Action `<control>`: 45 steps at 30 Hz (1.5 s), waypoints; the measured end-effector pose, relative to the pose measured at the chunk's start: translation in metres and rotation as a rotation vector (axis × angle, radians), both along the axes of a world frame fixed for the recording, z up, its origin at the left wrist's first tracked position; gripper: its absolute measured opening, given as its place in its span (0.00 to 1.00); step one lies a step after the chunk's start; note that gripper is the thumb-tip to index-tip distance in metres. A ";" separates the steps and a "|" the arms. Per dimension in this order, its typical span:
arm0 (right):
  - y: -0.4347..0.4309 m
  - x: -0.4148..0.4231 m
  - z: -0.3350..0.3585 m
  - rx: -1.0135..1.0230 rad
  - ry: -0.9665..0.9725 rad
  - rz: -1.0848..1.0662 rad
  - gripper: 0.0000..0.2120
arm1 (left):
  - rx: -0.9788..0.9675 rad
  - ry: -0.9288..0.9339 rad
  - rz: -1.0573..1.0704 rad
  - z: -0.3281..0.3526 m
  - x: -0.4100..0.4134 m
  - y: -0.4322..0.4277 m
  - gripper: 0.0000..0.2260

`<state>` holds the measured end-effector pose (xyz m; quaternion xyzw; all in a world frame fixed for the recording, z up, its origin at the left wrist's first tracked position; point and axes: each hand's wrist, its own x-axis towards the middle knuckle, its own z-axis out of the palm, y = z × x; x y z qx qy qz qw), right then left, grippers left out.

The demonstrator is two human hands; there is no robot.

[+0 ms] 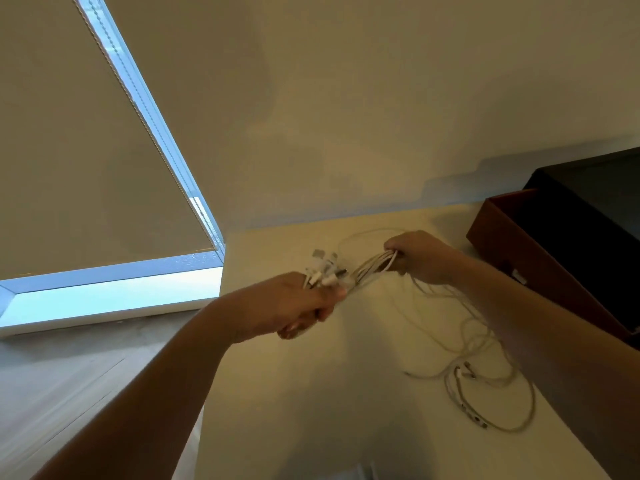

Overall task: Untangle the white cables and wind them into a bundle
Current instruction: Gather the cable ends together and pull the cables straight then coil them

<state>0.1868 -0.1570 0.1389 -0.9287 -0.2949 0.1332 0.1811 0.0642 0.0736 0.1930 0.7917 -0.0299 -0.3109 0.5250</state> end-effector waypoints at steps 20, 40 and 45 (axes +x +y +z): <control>0.027 -0.005 0.070 0.092 0.090 0.021 0.21 | 0.352 -0.013 -0.118 -0.053 -0.004 -0.038 0.19; 0.045 -0.086 0.033 0.231 0.217 -0.035 0.16 | -0.756 0.257 0.784 -0.048 0.039 -0.010 0.18; 0.052 -0.108 0.007 0.245 0.084 -0.031 0.13 | -0.694 0.140 0.973 -0.047 0.045 -0.019 0.13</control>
